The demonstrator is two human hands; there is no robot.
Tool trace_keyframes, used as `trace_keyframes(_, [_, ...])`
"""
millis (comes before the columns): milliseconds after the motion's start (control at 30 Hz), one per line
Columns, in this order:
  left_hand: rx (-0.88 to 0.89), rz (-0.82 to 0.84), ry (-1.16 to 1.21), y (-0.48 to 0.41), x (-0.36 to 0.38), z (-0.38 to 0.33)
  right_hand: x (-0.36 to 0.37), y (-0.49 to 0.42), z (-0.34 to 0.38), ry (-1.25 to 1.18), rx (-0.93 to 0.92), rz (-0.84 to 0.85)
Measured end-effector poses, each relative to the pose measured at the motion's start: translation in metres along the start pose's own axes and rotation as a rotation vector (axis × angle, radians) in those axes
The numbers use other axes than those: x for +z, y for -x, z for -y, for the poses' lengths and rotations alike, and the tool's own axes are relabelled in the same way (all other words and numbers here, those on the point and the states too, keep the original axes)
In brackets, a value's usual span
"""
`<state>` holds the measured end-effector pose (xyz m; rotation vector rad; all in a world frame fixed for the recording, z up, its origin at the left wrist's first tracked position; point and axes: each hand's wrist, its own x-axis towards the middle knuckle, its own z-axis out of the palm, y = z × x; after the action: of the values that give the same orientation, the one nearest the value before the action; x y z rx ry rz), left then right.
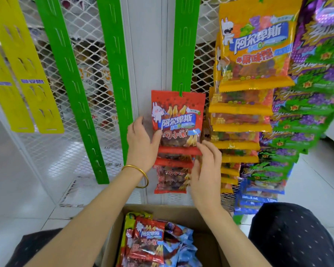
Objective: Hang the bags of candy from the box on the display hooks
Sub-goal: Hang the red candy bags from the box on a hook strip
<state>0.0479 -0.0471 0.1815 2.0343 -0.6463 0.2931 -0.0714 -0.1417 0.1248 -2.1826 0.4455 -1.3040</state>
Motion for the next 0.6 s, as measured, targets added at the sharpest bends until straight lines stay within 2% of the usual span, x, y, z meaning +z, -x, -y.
trace_keyframes(100, [-0.123, 0.078, 0.088, 0.006, 0.007, 0.002, -0.002, 0.005, -0.002, -0.051, 0.127, 0.061])
trace_keyframes(233, [-0.208, 0.177, 0.208, 0.013, 0.015, -0.001, -0.004, 0.010, -0.003, -0.052, 0.122, 0.152])
trace_keyframes(367, [-0.204, 0.196, 0.220, 0.020, 0.020, -0.007, -0.004, 0.013, -0.005, -0.063, 0.107, 0.199])
trace_keyframes(600, [-0.188, 0.193, 0.224, 0.028, 0.022, -0.014, -0.006, 0.011, -0.009, -0.089, 0.129, 0.187])
